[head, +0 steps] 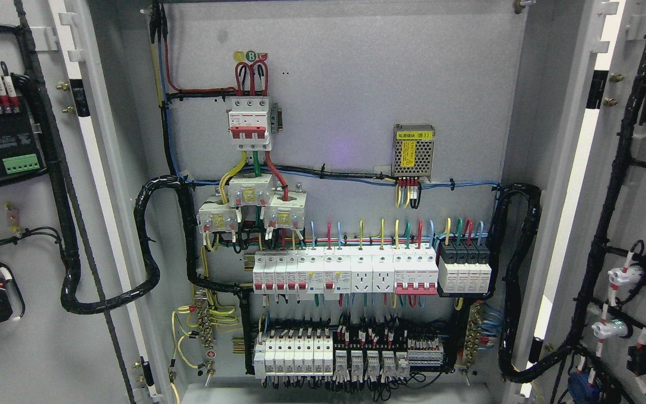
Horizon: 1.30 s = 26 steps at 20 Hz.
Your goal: Open door with both hands
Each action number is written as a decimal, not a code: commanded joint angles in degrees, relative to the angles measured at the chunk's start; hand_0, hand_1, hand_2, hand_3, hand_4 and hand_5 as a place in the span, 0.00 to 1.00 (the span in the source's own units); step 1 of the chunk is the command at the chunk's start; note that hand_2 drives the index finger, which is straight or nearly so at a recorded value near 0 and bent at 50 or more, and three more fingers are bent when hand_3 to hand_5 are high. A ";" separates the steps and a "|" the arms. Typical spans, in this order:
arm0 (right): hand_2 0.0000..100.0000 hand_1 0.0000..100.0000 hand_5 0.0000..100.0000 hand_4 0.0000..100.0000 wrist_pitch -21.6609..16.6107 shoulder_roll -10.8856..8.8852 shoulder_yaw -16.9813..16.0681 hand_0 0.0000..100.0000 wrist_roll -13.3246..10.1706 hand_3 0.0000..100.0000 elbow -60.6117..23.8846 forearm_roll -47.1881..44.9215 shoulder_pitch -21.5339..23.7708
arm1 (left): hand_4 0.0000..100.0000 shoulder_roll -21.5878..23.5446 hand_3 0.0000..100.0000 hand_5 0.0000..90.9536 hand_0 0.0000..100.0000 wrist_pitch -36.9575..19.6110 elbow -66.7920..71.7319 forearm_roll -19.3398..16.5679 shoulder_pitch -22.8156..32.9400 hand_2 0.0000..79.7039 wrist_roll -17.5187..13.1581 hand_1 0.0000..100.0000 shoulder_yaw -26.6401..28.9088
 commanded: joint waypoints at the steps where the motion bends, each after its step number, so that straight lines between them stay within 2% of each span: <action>1: 0.00 0.00 0.00 0.00 -0.03 3.96 13.70 0.38 -0.02 0.00 8.77 3.74 2.31 | 0.00 -11.74 0.00 0.00 0.00 1.00 5.59 -9.87 4.97 0.00 -0.29 0.00 -6.50; 4: 0.00 0.00 0.00 0.00 -0.03 4.49 16.34 0.38 -0.02 0.00 13.69 5.75 4.16 | 0.00 -13.24 0.00 0.00 0.00 2.67 12.44 -11.38 5.06 0.00 -0.38 0.00 -6.50; 6: 0.00 0.00 0.00 0.00 -0.03 5.36 16.44 0.38 0.07 0.00 17.12 6.81 6.35 | 0.00 -13.86 0.00 0.00 0.00 3.47 16.23 -11.47 4.97 0.00 -0.47 0.00 -6.41; 11: 0.00 0.00 0.00 0.00 -0.73 5.63 16.44 0.38 0.07 0.00 24.24 6.82 12.24 | 0.00 -14.91 0.00 0.00 0.00 3.38 25.72 -12.78 4.97 0.00 -0.64 0.00 -6.06; 14: 0.00 0.00 0.00 0.00 -3.80 5.63 16.52 0.38 0.07 0.00 27.93 6.82 16.11 | 0.00 -15.00 0.00 0.00 0.00 3.29 33.18 -12.87 4.97 0.00 -0.73 0.00 -5.80; 19: 0.00 0.00 0.00 0.00 -11.97 5.89 18.02 0.38 0.07 0.00 33.29 6.82 22.62 | 0.00 -15.62 0.00 0.00 0.00 3.29 46.80 -12.87 4.27 0.00 -1.61 0.00 -5.80; 23: 0.00 0.00 0.00 0.00 -15.67 7.83 17.49 0.38 0.07 0.00 45.93 6.82 22.54 | 0.00 -17.20 0.00 0.00 0.00 3.20 57.96 -14.98 2.43 0.00 -1.96 0.00 -5.62; 26: 0.00 0.00 0.00 0.00 -15.94 8.88 17.14 0.38 0.07 0.00 54.28 6.82 21.58 | 0.00 -18.52 0.00 0.00 0.00 2.94 67.54 -15.51 -0.21 0.00 -1.87 0.00 -5.27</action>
